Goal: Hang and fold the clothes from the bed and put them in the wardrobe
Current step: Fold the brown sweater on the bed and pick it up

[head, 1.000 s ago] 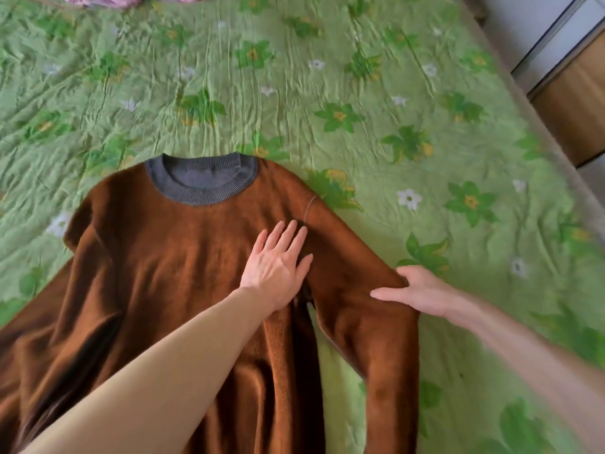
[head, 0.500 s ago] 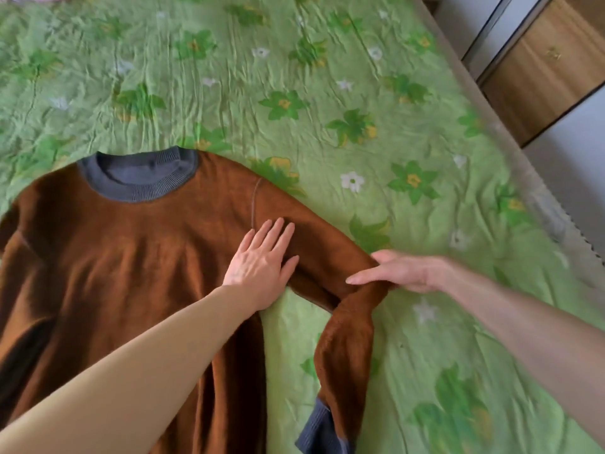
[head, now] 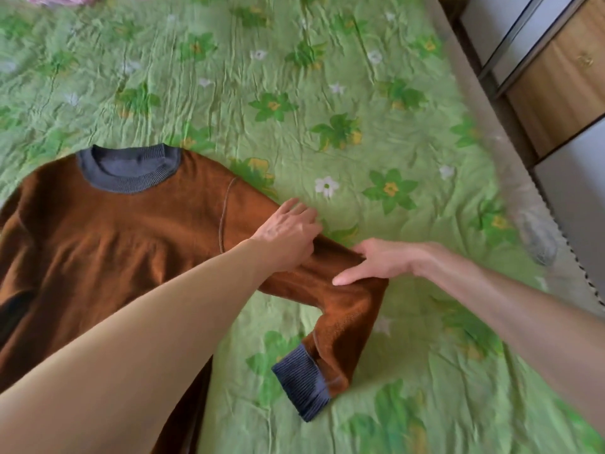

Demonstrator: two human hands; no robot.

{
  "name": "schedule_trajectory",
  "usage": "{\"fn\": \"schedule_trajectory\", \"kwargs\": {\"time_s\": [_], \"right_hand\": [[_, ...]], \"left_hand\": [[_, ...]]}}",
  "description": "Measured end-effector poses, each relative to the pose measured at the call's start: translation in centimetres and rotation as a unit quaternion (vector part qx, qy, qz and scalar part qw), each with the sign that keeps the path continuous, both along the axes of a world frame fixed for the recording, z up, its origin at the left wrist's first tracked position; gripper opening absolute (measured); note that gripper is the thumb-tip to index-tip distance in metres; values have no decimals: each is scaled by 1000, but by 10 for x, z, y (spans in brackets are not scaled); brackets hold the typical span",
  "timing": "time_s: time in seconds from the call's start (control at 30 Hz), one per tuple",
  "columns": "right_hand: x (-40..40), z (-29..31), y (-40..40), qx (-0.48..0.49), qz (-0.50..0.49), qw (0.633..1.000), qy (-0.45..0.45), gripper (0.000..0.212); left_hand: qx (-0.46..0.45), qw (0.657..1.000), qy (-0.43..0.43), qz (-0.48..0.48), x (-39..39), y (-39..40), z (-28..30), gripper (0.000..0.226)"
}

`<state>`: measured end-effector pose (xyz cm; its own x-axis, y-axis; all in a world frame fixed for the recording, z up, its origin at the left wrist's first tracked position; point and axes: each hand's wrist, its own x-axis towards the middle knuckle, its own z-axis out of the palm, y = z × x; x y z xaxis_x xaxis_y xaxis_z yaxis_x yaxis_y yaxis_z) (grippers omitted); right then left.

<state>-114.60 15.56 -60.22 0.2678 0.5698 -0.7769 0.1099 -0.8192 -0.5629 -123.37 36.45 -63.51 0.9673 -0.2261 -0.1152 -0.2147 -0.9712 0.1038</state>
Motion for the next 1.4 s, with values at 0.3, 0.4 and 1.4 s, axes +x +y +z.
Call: {"fn": "schedule_trajectory", "kwargs": {"time_s": [0.3, 0.4, 1.4], "right_hand": [[30, 10, -63, 105, -112, 988, -12, 53], [41, 21, -76, 143, -128, 981, -14, 42], [46, -41, -208, 68, -453, 882, 109, 20]], "left_hand": [[15, 989, -43, 141, 7, -13, -6, 30], [17, 981, -47, 186, 11, -23, -7, 33], [-175, 976, -38, 127, -22, -141, -59, 62]]}}
